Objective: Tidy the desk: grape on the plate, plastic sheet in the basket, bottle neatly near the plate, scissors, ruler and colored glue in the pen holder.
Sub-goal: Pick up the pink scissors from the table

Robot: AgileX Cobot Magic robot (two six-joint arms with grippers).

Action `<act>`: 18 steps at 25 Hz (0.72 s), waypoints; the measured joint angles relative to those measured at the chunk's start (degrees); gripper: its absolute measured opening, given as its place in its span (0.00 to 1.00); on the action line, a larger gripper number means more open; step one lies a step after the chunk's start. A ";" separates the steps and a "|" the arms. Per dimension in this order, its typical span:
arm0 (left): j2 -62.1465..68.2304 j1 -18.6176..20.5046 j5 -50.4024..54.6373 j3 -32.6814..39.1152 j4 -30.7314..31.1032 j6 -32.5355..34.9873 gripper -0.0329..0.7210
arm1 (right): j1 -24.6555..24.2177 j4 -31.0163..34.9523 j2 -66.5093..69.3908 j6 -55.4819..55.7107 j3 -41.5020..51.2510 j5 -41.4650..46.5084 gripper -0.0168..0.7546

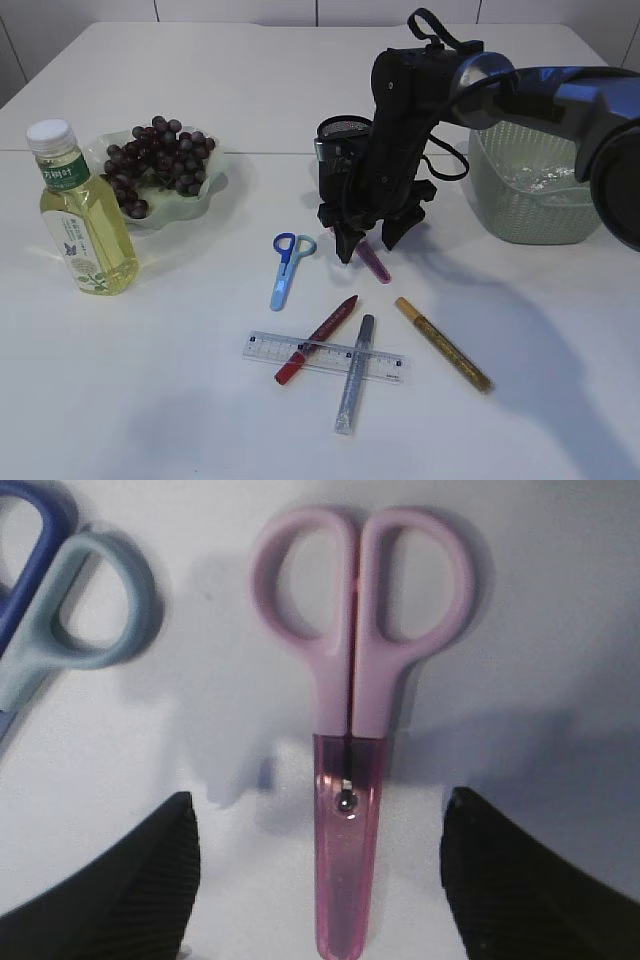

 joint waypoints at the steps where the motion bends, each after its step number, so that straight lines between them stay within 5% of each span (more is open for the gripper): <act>1: 0.00 0.00 0.00 0.00 0.00 0.00 0.64 | 0.00 0.00 0.00 0.00 0.00 0.00 0.75; 18: 0.00 0.00 0.00 0.00 0.00 0.00 0.63 | 0.00 -0.10 0.10 0.00 -0.04 1.44 0.75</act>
